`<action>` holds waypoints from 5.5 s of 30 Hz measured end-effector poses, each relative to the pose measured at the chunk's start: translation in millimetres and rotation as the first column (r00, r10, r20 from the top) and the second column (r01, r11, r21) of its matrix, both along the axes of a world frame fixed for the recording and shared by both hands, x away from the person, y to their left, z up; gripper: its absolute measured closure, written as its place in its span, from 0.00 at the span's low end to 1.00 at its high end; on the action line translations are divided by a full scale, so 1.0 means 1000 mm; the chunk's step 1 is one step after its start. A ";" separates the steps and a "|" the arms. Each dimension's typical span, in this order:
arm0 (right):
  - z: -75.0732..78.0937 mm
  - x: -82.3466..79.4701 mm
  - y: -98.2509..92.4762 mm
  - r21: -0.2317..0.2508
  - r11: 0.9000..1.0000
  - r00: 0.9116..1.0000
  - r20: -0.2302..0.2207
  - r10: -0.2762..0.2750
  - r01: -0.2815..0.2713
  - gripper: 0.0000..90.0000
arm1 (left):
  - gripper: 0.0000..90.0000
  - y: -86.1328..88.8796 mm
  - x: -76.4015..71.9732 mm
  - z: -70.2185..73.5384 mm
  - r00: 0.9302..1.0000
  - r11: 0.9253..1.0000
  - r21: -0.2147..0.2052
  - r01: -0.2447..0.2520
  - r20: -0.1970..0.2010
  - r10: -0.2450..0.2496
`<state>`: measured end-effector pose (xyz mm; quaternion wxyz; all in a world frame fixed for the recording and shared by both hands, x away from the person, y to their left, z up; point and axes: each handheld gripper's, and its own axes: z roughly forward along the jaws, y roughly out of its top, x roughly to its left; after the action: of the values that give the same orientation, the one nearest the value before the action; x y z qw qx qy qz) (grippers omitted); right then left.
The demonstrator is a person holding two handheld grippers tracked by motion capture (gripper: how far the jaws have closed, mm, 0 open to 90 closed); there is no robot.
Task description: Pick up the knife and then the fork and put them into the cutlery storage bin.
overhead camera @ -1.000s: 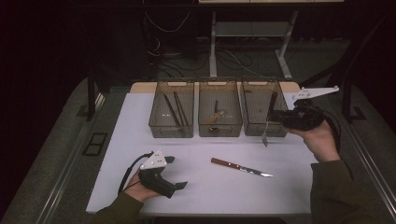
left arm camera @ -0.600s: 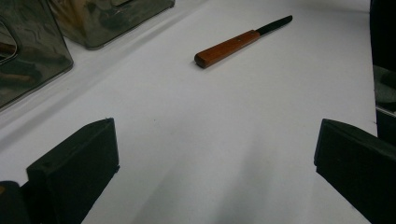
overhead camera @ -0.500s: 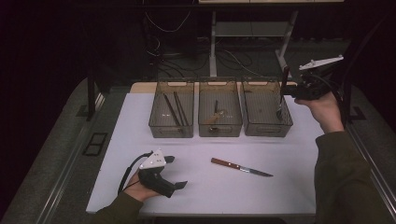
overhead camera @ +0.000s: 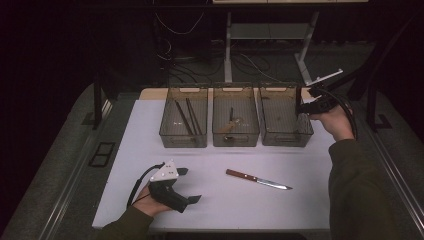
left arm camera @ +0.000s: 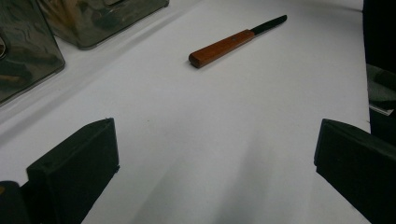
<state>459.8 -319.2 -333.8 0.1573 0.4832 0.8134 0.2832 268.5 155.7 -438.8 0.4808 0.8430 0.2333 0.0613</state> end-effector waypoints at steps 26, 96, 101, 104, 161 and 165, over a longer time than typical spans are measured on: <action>-0.009 -0.023 0.013 0.184 0.981 0.993 0.110 0.049 -0.069 0.50 | 0.00 -0.001 -0.001 0.000 1.000 1.000 -0.005 0.003 0.000 -0.003; -0.086 -0.121 0.170 -0.216 0.699 0.724 -0.330 0.605 -0.682 0.75 | 0.00 0.002 0.000 -0.004 1.000 1.000 0.007 0.024 0.001 -0.024; -0.086 -0.120 0.171 -0.222 0.691 0.719 -0.336 0.608 -0.688 0.78 | 0.00 0.001 0.000 -0.004 1.000 1.000 0.007 0.024 -0.002 -0.024; -0.086 -0.122 0.174 -0.240 0.676 0.712 -0.344 0.612 -0.697 0.81 | 0.00 0.001 0.000 -0.004 1.000 1.000 0.007 0.025 -0.001 -0.025; -0.052 -0.111 0.120 0.020 0.902 0.900 -0.054 0.432 -0.431 0.85 | 0.00 0.004 0.002 -0.003 1.000 1.000 -0.025 -0.007 -0.019 0.007; -0.048 -0.110 0.111 0.048 0.914 0.914 -0.024 0.404 -0.403 0.85 | 0.00 0.005 0.002 -0.002 1.000 0.999 -0.035 -0.022 -0.019 0.021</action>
<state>350.1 -207.8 -381.7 0.0717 0.3128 0.8919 0.3186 270.9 161.1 -441.0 0.4927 0.8323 0.2480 0.0543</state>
